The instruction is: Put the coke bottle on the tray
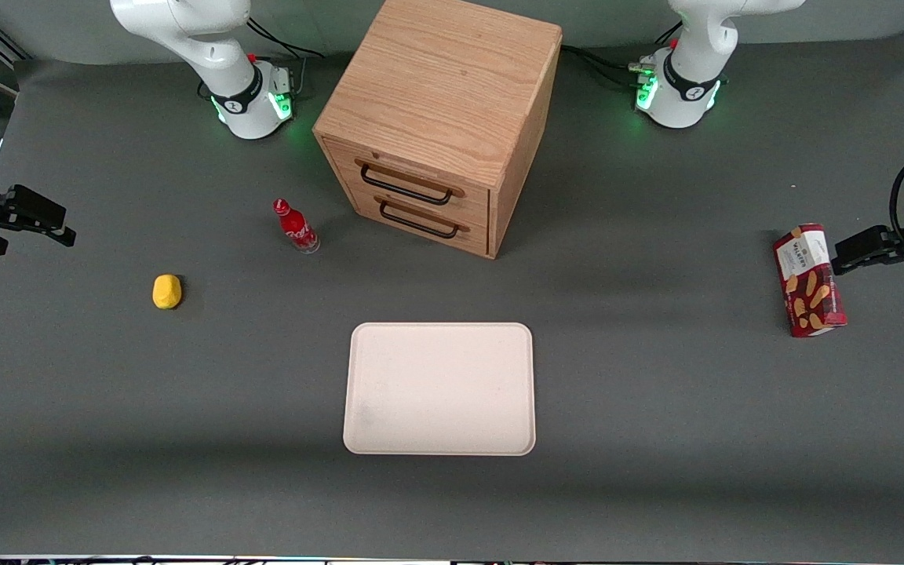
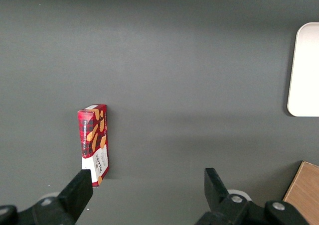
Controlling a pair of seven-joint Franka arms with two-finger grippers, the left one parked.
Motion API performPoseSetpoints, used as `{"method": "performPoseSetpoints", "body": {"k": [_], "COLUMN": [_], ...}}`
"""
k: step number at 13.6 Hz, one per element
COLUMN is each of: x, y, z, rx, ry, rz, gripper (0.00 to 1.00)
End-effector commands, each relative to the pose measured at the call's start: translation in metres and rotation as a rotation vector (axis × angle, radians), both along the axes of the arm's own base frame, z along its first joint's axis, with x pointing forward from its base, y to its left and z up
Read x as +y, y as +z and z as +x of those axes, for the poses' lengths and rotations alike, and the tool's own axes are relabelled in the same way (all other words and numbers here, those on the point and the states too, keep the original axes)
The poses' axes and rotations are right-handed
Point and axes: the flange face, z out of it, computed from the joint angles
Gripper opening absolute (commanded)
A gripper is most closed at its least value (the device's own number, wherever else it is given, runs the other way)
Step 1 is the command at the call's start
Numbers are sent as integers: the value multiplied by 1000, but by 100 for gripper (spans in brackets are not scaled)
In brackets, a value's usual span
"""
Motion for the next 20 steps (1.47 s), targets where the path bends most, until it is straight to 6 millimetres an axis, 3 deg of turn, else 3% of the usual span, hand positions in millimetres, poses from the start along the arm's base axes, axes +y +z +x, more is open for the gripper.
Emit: {"method": "performPoseSetpoints", "body": {"k": [1,5,10,15,20], "x": [2,6,26,64,121], "y": [3,4,2,3,-3], "z": [-8,-11,-35,-61,-93], "rx": [-3,-3,13,47,72], "ry": [4,10,14,-73,-125], "rz": [22,23,33,55,32], "gripper": [100,100,100,100,100]}}
